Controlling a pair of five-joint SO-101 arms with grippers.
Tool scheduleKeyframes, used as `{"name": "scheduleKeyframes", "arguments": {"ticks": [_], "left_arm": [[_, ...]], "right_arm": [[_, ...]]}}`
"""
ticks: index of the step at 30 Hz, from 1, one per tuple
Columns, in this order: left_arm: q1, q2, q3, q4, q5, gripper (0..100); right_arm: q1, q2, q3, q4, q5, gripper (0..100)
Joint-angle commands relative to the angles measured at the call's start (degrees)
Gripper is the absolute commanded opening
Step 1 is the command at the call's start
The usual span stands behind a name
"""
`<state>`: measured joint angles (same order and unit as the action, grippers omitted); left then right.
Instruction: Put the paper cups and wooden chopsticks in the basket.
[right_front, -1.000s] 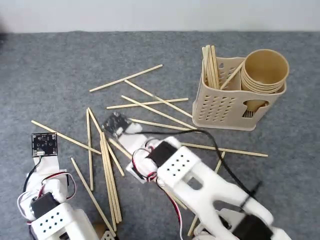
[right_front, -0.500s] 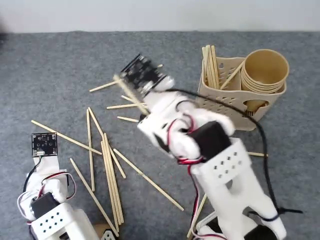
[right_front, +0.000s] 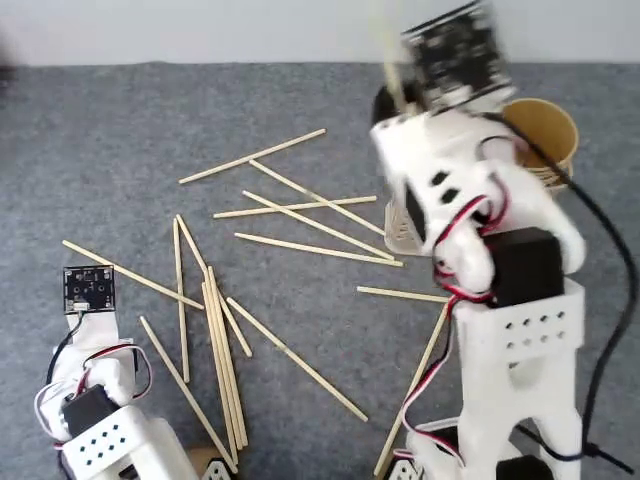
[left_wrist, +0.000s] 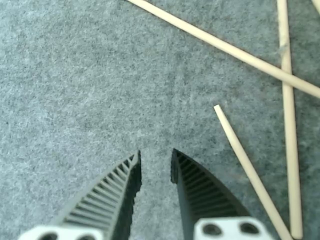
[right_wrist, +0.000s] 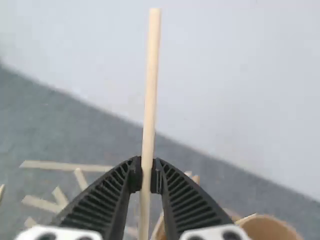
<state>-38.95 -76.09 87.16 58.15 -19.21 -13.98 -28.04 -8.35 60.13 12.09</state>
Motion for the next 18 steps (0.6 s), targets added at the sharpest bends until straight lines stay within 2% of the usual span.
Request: {"name": "scheduleKeyframes", "arguments": {"ticks": [1, 14, 18], "left_arm": [[0.53, -0.70, -0.48, -1.32, -0.26, 9], [0.53, -0.70, -0.04, -2.20, -0.26, 9], [0.53, -0.70, 0.22, -2.37, -0.26, 9]], "right_arm": [[3.30, -2.33, 3.08, -11.30, -0.09, 0.8], [11.03, -2.33, 33.14, -47.69, 0.00, 0.8], [11.30, -2.33, 38.42, -51.56, 0.09, 1.0]]}}
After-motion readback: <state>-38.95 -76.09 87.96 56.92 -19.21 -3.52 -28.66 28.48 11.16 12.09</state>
